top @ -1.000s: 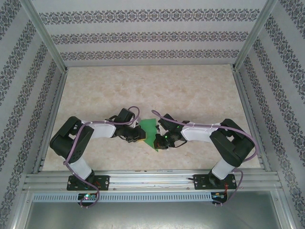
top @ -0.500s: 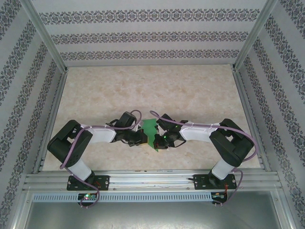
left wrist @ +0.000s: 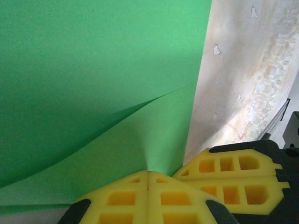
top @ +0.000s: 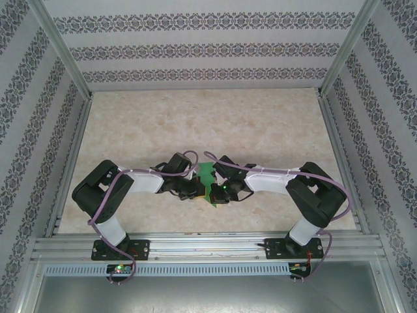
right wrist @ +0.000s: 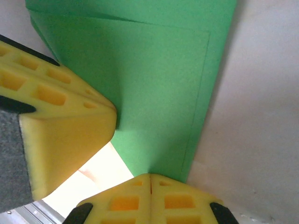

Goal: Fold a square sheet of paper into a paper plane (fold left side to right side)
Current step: Third fold the triangle at the center of the table.

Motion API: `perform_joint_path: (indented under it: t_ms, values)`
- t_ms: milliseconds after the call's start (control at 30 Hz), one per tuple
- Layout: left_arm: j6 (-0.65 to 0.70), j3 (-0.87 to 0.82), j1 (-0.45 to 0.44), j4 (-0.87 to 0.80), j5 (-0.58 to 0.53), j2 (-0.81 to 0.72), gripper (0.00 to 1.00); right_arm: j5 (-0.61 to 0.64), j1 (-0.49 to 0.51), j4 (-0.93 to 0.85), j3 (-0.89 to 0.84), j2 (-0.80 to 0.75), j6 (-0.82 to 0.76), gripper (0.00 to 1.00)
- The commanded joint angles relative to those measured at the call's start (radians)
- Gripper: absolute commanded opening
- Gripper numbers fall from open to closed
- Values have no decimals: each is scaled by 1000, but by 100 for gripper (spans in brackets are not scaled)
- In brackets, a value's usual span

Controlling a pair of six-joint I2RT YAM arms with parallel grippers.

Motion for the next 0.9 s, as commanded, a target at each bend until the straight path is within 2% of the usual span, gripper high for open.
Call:
perform_joint_path:
  t_ms: [0,433,867]
  values:
    - [7,20,-8,-65,-36,28,6,141,3,-143,-34,59,-18,0]
    - [78,26,61,-168,-110,50,4,154,12,-195,-14,65,-39,0]
    - [207,48,232,-261,-120,50,4,157,12,-198,-9,62,-35,0]
